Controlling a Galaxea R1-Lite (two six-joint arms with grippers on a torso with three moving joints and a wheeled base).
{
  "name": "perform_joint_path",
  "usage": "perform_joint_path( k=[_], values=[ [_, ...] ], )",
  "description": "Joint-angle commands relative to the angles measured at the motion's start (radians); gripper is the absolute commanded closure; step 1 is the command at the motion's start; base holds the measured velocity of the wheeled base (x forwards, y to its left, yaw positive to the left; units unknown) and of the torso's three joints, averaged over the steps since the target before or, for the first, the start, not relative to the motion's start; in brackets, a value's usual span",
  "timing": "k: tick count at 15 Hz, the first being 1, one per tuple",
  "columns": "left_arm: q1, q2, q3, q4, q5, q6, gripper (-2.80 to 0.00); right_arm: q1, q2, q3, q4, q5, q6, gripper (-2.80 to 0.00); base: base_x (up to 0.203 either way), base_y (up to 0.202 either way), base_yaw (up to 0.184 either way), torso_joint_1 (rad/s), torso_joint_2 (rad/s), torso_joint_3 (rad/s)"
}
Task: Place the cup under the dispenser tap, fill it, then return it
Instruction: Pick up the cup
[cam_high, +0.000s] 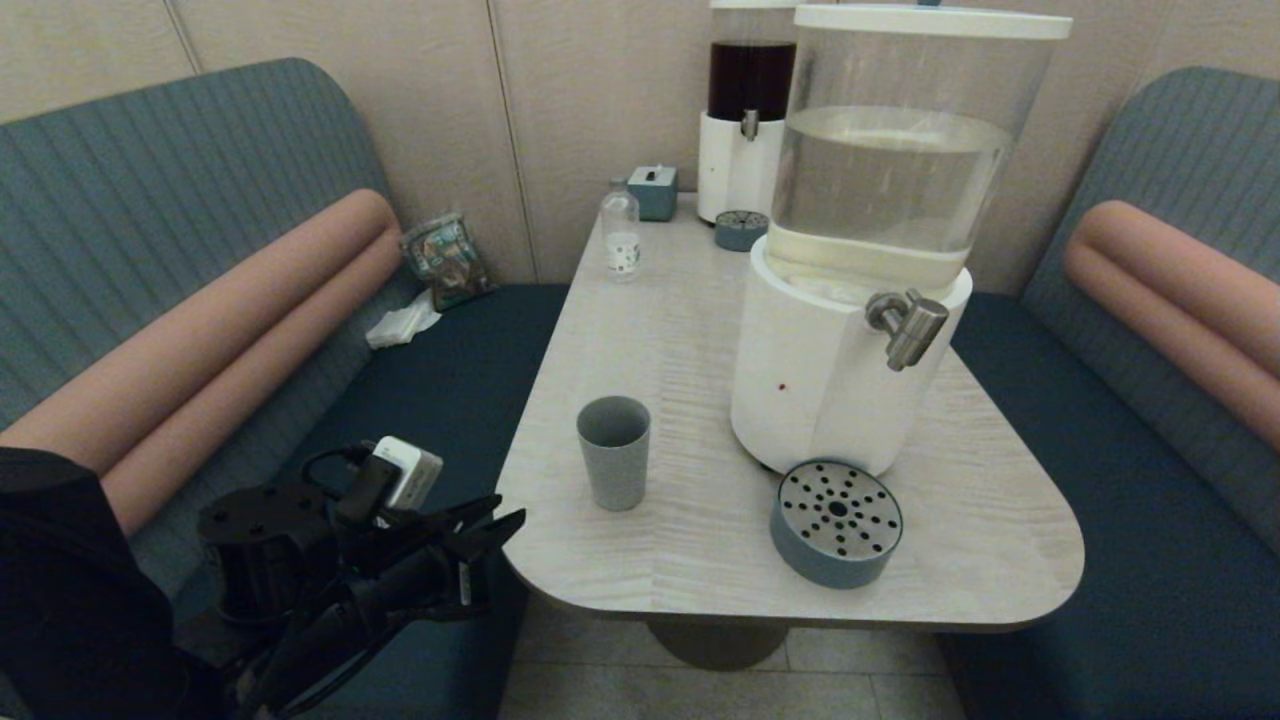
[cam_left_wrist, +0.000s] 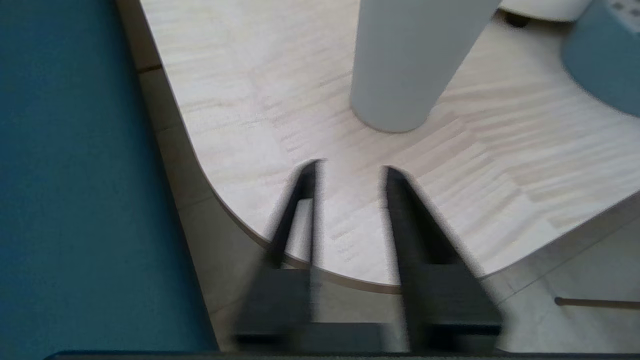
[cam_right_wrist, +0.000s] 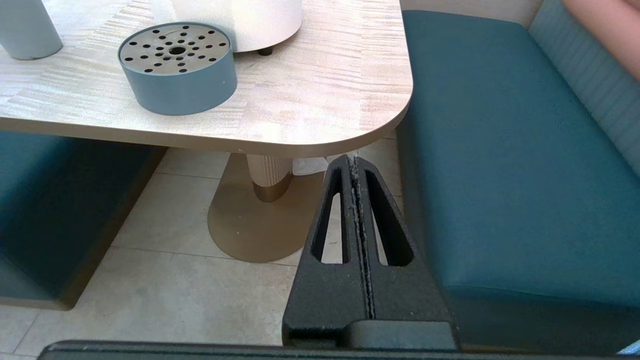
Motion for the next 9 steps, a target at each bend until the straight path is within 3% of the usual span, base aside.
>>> perform_joint_path(
  k=[1, 3, 6, 9],
  values=[
    [-0.002, -0.030, 0.008, -0.008, -0.004, -0.002, -2.80, 0.000, 0.000, 0.000, 0.000, 0.000, -0.001, 0.00, 0.000, 0.000, 0.000, 0.000, 0.00, 0.000],
    [-0.003, -0.012, 0.008, -0.008, -0.010, -0.007, -2.80, 0.000, 0.000, 0.000, 0.000, 0.000, -0.001, 0.00, 0.000, 0.000, 0.000, 0.000, 0.00, 0.000],
    [-0.016, -0.009, 0.003, -0.008, -0.010, -0.078, -2.80, -0.001, 0.000, 0.000, 0.000, 0.000, -0.001, 0.00, 0.000, 0.000, 0.000, 0.000, 0.00, 0.000],
    [-0.034, 0.018, -0.007, -0.008, -0.010, -0.080, -2.80, 0.000, 0.000, 0.000, 0.000, 0.000, -0.001, 0.00, 0.000, 0.000, 0.000, 0.000, 0.00, 0.000]
  ],
)
